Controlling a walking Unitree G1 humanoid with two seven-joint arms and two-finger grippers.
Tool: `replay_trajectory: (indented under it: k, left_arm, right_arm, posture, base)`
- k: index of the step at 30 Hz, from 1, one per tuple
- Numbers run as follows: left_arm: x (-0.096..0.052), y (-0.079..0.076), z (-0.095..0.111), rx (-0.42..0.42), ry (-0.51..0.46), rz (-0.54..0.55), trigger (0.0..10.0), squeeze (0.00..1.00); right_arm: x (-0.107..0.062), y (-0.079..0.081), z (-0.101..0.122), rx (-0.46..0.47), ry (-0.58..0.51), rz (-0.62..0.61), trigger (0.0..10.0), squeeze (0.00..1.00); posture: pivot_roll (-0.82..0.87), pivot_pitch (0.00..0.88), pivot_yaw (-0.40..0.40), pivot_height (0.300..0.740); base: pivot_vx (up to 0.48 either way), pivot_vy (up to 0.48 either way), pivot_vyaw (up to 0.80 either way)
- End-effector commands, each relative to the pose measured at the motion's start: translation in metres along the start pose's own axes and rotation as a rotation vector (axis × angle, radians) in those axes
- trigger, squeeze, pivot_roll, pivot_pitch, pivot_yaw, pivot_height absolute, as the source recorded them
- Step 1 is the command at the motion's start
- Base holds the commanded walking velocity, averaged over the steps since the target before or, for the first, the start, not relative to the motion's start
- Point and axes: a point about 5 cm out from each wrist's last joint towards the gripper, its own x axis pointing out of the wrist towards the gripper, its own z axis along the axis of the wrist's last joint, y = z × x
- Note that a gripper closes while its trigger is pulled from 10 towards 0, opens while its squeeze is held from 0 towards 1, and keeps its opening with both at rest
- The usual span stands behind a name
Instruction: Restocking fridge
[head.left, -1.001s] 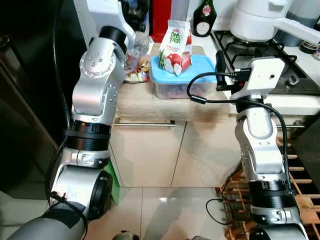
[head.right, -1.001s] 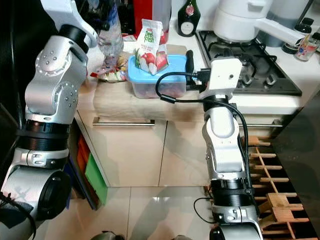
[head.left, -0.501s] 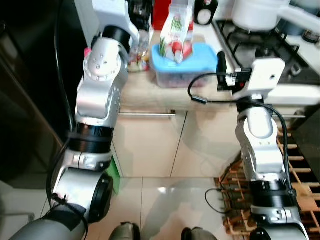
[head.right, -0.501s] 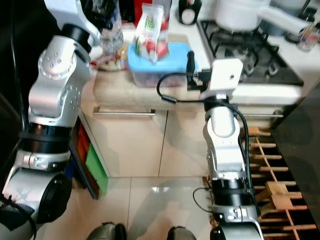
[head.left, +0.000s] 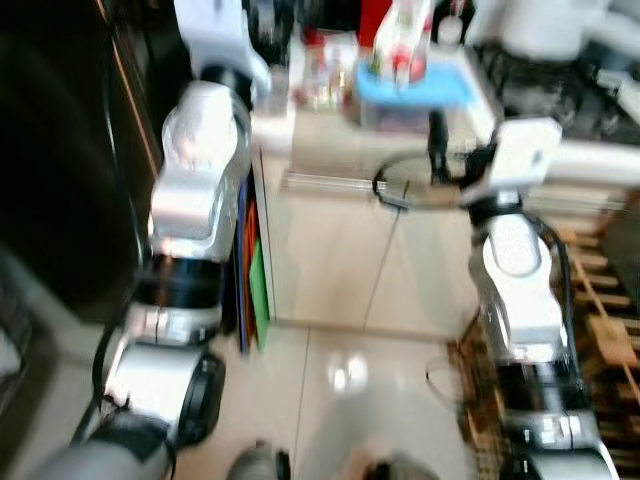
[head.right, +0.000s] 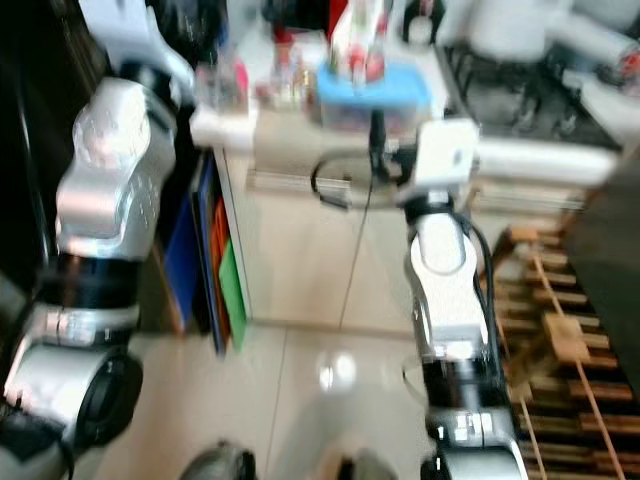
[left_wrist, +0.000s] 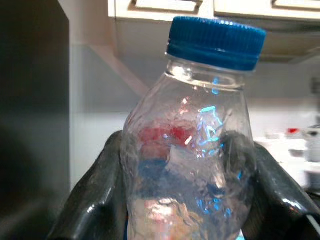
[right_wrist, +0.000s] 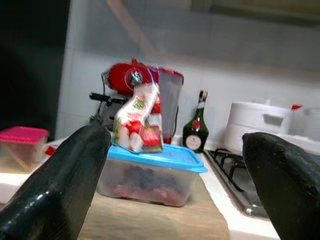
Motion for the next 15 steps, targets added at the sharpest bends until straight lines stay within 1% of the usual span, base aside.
replay_trajectory:
  k: [1,11,13,15]
  left_arm:
    - [0.003,-0.005,0.012,-0.001,-0.050,-0.019,10.0,0.00]
    - [0.001,-0.008,0.007,-0.011,-0.038,-0.026,10.0,0.00]
    - [-0.001,-0.008,0.004,-0.012,-0.025,-0.027,10.0,0.00]
    - [-0.004,-0.007,-0.001,-0.034,0.000,-0.024,10.0,0.00]
  right_arm:
    - [0.000,-0.003,0.001,-0.004,-0.008,-0.008,10.0,0.18]
    - [-0.002,-0.004,-0.003,-0.001,0.009,-0.009,10.0,0.18]
    - [-0.004,-0.006,-0.008,0.012,0.031,-0.015,10.0,0.18]
    - [-0.006,-0.008,-0.012,0.022,0.054,-0.024,10.0,0.18]
  posture:
    - [-0.11,0.000,0.005,0.740]
    - [-0.11,0.000,0.005,0.740]
    - [-0.11,0.000,0.010,0.740]
    - [-0.11,0.000,0.014,0.740]
  base:
    - [-0.300,0.000,0.00]
    - [-0.301,0.000,0.00]
    - [0.000,0.000,0.00]
    - [0.000,0.000,0.00]
